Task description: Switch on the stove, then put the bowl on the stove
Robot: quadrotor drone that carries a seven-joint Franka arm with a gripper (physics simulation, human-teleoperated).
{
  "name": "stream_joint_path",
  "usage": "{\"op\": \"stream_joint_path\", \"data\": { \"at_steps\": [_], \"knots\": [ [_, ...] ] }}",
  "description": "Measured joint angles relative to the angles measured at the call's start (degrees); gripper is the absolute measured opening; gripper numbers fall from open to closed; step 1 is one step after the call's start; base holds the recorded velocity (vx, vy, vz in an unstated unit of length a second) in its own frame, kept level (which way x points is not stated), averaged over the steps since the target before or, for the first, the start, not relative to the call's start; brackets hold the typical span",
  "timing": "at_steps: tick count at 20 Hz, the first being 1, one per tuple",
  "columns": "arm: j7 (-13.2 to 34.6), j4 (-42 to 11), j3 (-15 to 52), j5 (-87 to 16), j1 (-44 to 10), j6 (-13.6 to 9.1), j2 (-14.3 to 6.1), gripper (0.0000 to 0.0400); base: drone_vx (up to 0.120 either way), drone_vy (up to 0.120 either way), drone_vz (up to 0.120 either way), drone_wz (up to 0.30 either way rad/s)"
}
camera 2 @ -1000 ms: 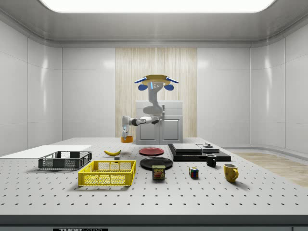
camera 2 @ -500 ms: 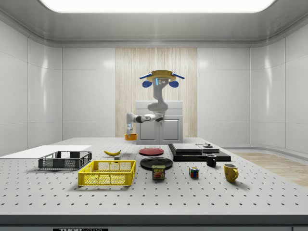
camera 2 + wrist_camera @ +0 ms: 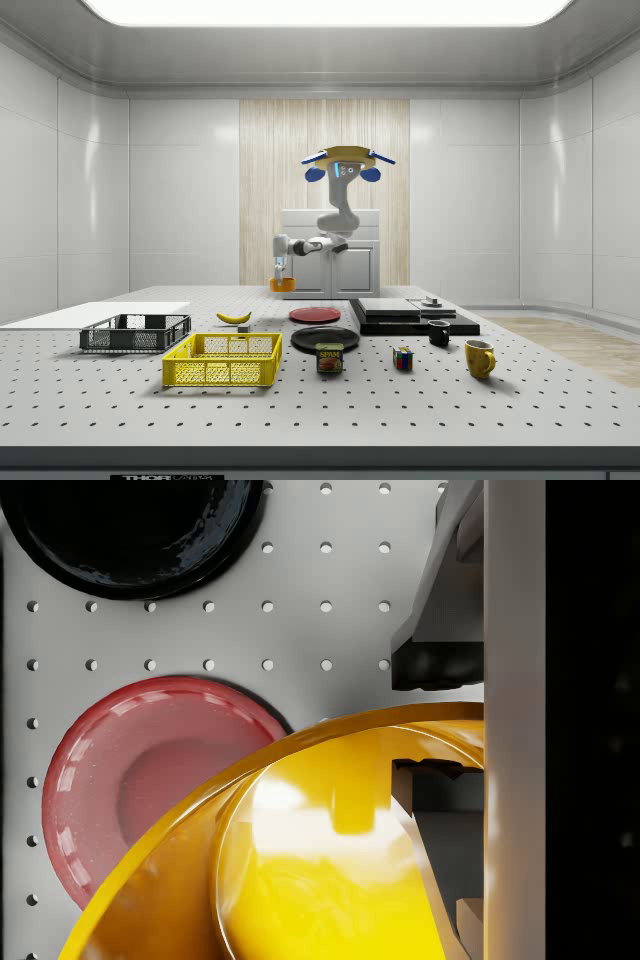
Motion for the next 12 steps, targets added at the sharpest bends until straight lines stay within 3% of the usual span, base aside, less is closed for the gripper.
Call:
{"op": "stream_joint_path", "data": {
  "at_steps": [3, 12],
  "knots": [
    [0.01, 0.00, 0.00, 0.01, -0.02, 0.02, -0.03, 0.0100, -0.120, 0.000, 0.093, 0.000],
    [0.04, 0.01, 0.01, 0.05, -0.06, 0.09, -0.10, 0.0100, -0.120, 0.000, 0.000, 0.000]
  ]
}}
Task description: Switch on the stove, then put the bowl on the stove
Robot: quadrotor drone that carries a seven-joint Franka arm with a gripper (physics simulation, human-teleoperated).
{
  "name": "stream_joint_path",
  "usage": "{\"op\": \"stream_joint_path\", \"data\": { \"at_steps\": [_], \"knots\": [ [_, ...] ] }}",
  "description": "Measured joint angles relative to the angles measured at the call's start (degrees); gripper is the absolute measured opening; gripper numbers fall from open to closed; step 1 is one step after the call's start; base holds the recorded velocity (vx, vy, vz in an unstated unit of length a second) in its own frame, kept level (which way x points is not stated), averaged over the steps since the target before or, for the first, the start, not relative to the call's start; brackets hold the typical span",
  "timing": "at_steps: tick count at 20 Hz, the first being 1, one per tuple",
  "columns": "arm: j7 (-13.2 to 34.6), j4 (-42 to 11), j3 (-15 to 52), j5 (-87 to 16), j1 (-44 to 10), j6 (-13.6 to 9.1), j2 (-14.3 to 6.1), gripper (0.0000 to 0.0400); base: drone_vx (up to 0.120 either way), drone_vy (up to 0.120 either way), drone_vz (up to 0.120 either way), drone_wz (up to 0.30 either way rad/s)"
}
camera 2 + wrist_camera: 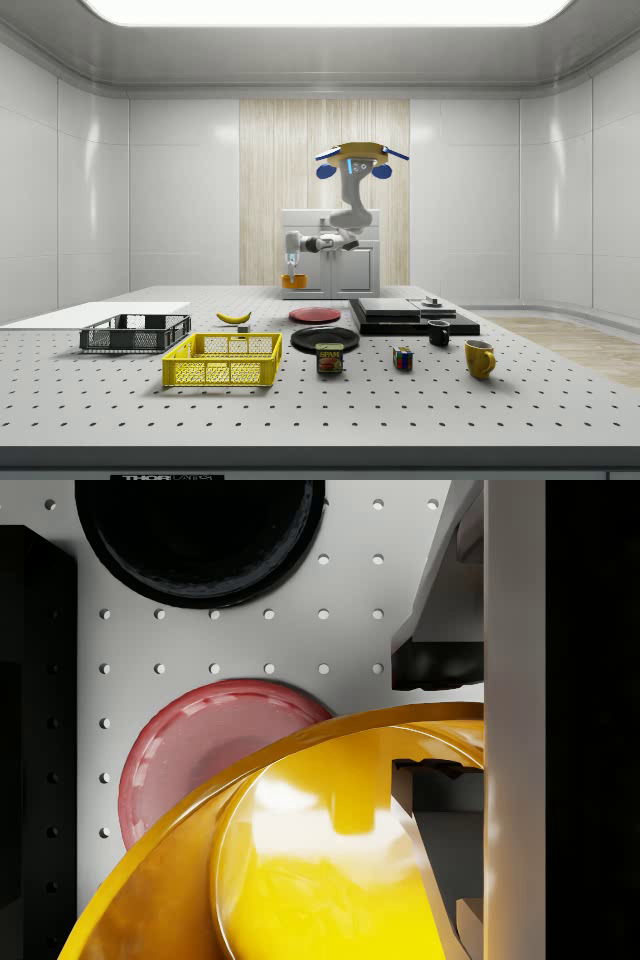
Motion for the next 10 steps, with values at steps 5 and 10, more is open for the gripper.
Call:
{"op": "stream_joint_path", "data": {
  "at_steps": [5, 10],
  "knots": [
    [0.02, 0.00, 0.01, 0.02, -0.02, 0.03, -0.04, 0.0100, -0.120, 0.000, 0.000, 0.000],
    [0.03, 0.01, 0.01, 0.04, -0.04, 0.07, -0.07, 0.0100, -0.120, 0.000, 0.000, 0.000]
  ]
}}
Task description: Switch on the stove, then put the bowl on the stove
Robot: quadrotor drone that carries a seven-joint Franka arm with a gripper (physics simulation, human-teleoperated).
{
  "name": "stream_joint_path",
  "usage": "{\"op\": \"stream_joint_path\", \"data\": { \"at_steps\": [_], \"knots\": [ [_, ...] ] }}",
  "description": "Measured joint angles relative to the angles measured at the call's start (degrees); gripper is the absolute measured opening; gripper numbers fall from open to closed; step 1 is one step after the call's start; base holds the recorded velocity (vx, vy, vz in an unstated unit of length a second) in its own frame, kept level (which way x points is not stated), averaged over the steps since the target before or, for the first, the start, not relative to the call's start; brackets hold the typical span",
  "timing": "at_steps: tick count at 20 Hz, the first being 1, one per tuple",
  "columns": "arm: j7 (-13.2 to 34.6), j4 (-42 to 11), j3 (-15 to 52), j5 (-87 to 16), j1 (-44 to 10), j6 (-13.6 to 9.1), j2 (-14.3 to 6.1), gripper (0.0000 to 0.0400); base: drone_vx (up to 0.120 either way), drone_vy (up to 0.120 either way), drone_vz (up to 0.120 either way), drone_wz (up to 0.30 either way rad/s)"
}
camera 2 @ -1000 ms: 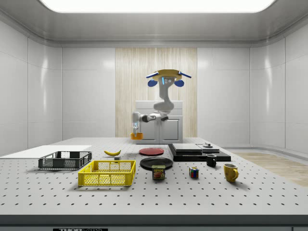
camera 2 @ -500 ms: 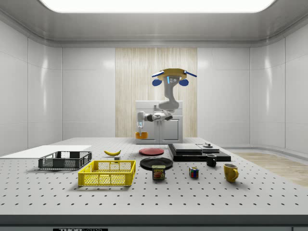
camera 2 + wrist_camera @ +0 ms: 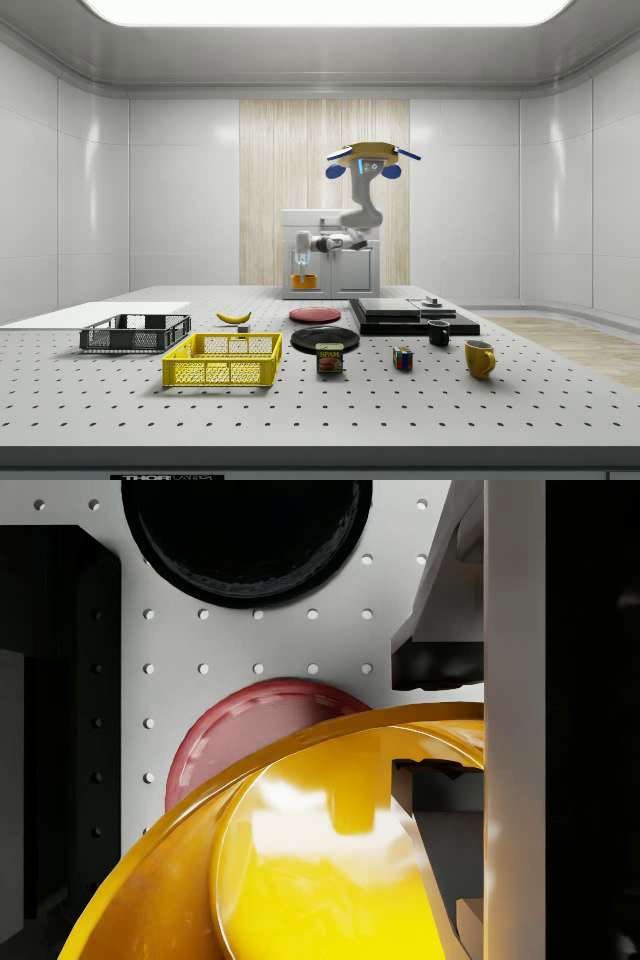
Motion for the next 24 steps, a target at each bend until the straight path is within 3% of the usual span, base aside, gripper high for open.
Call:
{"op": "stream_joint_path", "data": {
  "at_steps": [24],
  "knots": [
    [0.06, 0.01, 0.02, 0.08, -0.08, 0.14, -0.15, 0.0100, -0.120, -0.008, 0.000, 0.000]
  ]
}}
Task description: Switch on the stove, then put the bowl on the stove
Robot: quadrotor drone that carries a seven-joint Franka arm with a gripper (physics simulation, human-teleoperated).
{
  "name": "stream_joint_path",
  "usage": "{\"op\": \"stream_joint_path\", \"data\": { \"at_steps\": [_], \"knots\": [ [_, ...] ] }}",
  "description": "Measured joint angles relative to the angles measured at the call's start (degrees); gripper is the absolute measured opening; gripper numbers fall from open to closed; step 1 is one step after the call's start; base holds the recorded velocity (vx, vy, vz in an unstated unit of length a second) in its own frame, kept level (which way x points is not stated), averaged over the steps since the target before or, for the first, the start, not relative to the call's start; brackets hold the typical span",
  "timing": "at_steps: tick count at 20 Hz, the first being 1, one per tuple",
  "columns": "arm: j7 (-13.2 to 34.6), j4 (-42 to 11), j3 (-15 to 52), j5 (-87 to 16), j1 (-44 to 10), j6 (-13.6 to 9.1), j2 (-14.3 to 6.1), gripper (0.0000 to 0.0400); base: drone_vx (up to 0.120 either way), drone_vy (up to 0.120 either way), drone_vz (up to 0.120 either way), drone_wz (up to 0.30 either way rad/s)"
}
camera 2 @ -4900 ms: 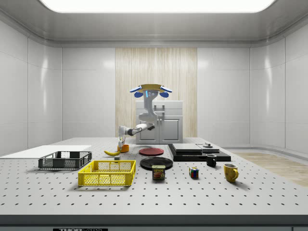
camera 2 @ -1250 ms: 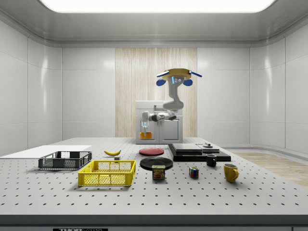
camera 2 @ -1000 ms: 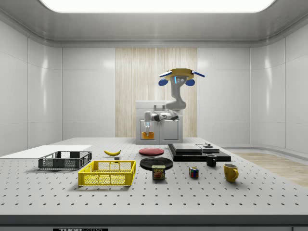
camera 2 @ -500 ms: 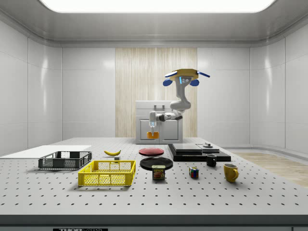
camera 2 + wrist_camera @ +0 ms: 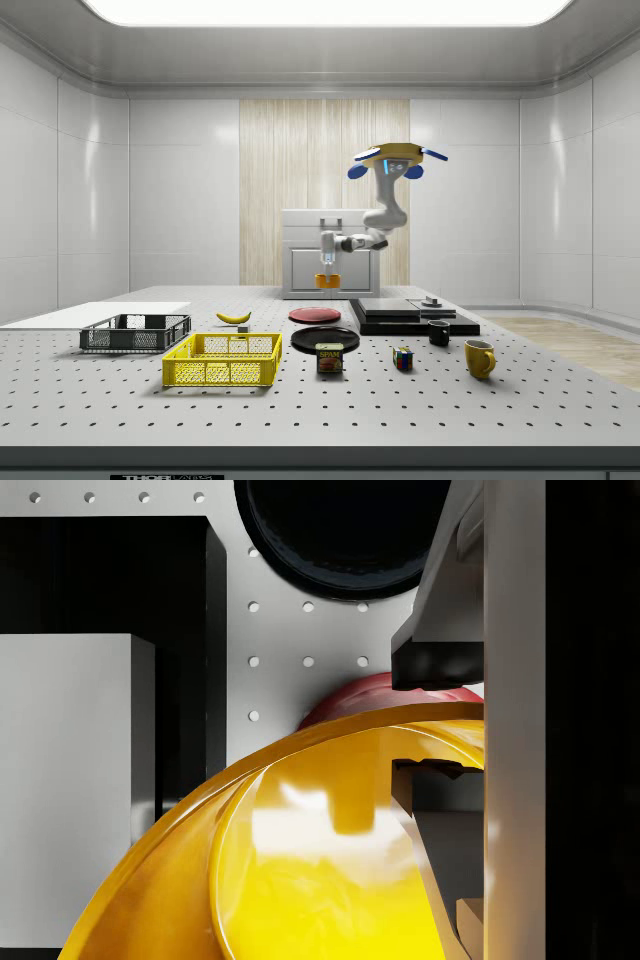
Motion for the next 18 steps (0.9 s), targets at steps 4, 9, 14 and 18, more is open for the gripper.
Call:
{"op": "stream_joint_path", "data": {
  "at_steps": [4, 9, 14, 18],
  "knots": [
    [0.01, 0.00, 0.00, 0.01, -0.01, 0.02, -0.02, 0.0100, -0.120, 0.000, 0.000, 0.000],
    [0.02, 0.00, 0.01, 0.02, -0.03, 0.04, -0.05, 0.0100, -0.120, 0.000, 0.000, 0.000],
    [0.03, 0.01, 0.01, 0.03, -0.04, 0.06, -0.07, 0.0100, -0.120, 0.000, -0.096, 0.000],
    [0.04, 0.01, 0.01, 0.04, -0.05, 0.08, -0.09, 0.0100, -0.120, 0.000, -0.070, 0.000]
  ]
}}
